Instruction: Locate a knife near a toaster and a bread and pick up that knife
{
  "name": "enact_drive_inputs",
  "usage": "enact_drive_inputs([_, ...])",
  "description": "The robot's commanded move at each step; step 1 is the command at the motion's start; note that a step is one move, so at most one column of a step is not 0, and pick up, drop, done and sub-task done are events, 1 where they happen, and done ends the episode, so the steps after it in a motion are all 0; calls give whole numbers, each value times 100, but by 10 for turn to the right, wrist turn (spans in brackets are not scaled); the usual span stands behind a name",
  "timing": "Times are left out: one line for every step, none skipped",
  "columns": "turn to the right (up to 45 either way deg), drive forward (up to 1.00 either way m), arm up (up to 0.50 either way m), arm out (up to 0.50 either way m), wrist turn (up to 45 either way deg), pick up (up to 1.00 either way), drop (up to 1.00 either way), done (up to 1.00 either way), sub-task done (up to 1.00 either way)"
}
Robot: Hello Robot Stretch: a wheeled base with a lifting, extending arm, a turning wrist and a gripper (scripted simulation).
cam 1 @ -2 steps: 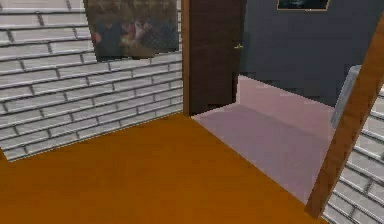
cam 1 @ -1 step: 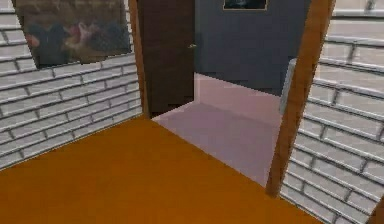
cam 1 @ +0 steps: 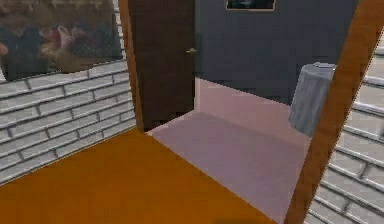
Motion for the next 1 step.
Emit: enact_drive_inputs([60, 0, 0, 0, 0, 0, 0, 0, 0])
